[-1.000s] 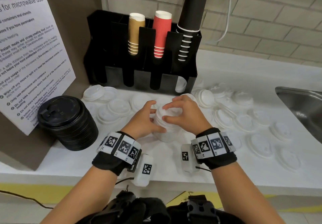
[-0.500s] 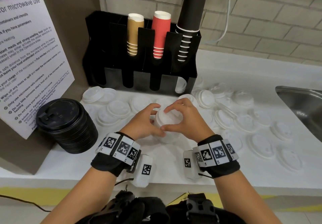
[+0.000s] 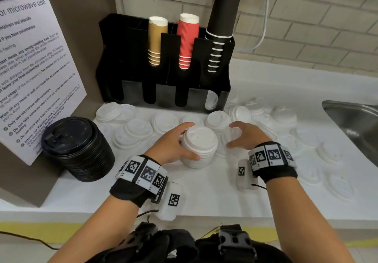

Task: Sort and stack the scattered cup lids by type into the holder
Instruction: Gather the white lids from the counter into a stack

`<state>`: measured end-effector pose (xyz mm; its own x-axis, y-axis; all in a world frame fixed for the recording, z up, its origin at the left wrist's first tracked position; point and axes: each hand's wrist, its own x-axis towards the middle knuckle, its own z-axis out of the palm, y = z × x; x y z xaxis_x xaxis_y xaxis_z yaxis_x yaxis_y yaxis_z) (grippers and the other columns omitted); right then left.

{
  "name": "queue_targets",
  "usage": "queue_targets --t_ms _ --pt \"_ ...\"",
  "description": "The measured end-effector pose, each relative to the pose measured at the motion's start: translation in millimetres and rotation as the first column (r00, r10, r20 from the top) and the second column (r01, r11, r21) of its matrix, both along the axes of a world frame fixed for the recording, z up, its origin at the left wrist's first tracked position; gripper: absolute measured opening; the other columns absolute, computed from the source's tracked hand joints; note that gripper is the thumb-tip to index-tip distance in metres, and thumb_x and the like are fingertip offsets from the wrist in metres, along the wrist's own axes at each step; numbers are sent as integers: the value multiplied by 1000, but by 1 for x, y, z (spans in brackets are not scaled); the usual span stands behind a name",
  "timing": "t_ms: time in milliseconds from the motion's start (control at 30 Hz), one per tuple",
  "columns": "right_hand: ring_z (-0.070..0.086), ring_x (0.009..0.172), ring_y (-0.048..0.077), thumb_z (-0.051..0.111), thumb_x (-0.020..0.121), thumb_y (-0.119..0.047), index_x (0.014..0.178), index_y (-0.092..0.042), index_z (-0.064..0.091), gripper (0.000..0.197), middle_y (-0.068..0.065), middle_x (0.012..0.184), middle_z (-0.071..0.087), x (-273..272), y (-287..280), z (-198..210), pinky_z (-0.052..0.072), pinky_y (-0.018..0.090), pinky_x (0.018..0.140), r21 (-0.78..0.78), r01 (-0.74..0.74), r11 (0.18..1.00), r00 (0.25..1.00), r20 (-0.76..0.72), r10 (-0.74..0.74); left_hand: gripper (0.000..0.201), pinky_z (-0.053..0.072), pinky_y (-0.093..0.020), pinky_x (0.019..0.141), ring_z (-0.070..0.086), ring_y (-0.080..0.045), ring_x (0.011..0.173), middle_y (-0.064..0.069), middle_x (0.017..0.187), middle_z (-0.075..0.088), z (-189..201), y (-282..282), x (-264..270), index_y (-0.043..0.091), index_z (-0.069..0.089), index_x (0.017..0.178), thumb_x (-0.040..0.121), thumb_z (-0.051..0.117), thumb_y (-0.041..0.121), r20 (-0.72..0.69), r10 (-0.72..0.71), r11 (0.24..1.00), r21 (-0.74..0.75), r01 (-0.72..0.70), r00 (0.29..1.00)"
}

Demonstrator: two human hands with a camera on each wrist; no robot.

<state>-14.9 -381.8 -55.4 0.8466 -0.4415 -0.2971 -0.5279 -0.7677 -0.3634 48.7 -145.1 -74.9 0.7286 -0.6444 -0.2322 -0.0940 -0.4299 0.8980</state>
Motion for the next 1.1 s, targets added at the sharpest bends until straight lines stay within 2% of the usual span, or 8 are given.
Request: queue_targets --t_ms 133,267,400,567,667,800,933,1100 --pt "49 119 26 76 77 -28 133 -26 46 64 9 131 51 -2 -3 7 40 29 89 36 43 998 997 69 -46 93 43 -37 103 49 -15 118 14 124 46 -1 -1 1 34 38 143 67 88 14 10 -1 1000 5 1 1000" --pt "55 108 20 75 77 -33 123 -29 54 50 4 121 55 -15 -2 22 48 33 86 291 111 950 936 291 -198 97 40 -40 108 47 -16 125 11 139 44 -2 -2 2 33 36 144 65 89 18 24 8 1000 5 -8 1000" --pt "60 104 10 72 80 -37 106 -37 64 27 -15 113 57 -25 23 27 48 24 82 458 -71 886 833 516 -200 98 38 -35 109 45 -10 119 7 147 40 -3 -3 1 29 35 146 65 89 17 28 30 999 -24 -29 999" --pt "59 105 7 78 78 -20 95 -35 69 25 -9 114 57 -25 52 19 47 14 86 408 -263 874 783 619 -54 106 40 -38 109 47 -15 125 6 148 41 -3 -3 0 28 29 148 63 90 13 1 30 999 -29 -30 1000" --pt "53 105 -3 80 74 -21 96 -33 71 27 -12 112 54 -23 60 10 45 18 87 334 -286 898 799 600 32 114 41 -42 108 47 -18 127 4 150 39 -3 -3 -1 28 20 151 63 90 10 -13 24 999 -37 -25 1000" --pt "51 112 4 81 73 -22 98 -32 73 27 -5 116 54 -18 68 4 45 26 92 279 -301 912 813 575 92 120 44 -39 105 47 -15 120 3 151 38 -3 -2 -2 32 12 152 63 89 9 -14 26 999 -46 -27 1000" --pt "50 107 2 81 73 -24 95 -39 70 29 -8 117 53 -15 73 2 36 9 86 212 -314 925 822 548 154 121 46 -40 104 49 -16 120 3 150 39 -3 -2 -2 34 11 151 63 89 8 -20 30 998 -62 -31 999" --pt "48 106 2 81 73 -20 101 -29 74 31 -6 116 53 -15 76 1 32 -1 84 161 -326 932 815 547 191 120 46 -43 104 50 -19 124 3 149 41 -5 -3 -2 35 10 150 63 89 8 -31 35 996 -79 -38 999"
